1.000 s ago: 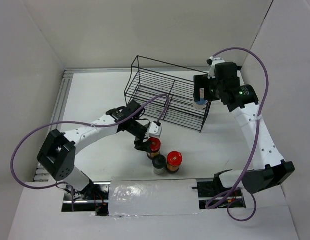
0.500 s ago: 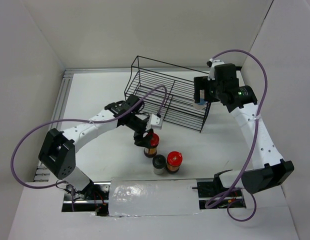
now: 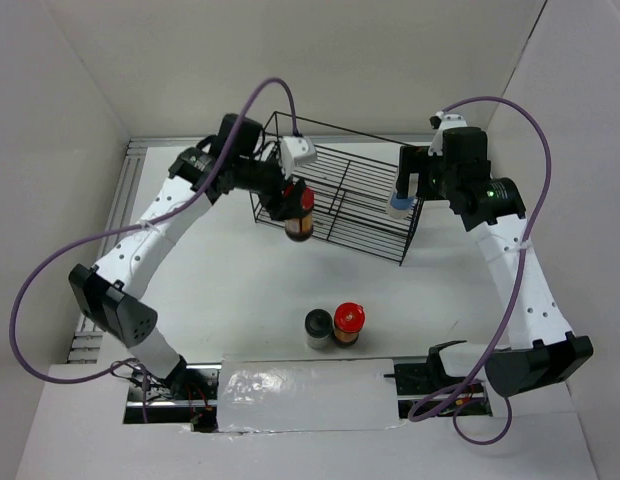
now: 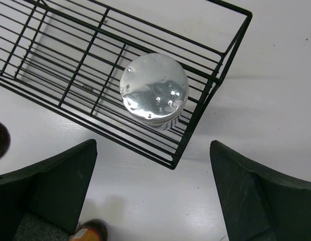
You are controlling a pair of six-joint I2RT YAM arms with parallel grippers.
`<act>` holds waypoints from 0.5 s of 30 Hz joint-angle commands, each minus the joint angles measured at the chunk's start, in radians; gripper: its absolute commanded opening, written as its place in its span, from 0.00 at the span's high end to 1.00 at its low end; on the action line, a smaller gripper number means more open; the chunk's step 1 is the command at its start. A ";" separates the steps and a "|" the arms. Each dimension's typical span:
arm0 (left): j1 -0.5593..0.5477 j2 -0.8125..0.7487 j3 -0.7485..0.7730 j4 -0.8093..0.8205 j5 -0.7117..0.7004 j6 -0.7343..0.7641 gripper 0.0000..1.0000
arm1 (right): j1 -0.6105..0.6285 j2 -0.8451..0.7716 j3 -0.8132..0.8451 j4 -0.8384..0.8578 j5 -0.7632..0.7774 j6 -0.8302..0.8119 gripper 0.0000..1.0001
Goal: Organize the condiment bottles
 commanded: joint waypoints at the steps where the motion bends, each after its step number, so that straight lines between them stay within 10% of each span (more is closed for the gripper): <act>1: 0.054 0.056 0.270 0.053 -0.056 -0.139 1.00 | -0.013 -0.042 -0.006 0.088 0.014 0.022 0.00; 15: 0.170 0.270 0.429 0.295 -0.237 -0.225 1.00 | -0.013 -0.065 -0.024 0.082 0.003 0.048 0.00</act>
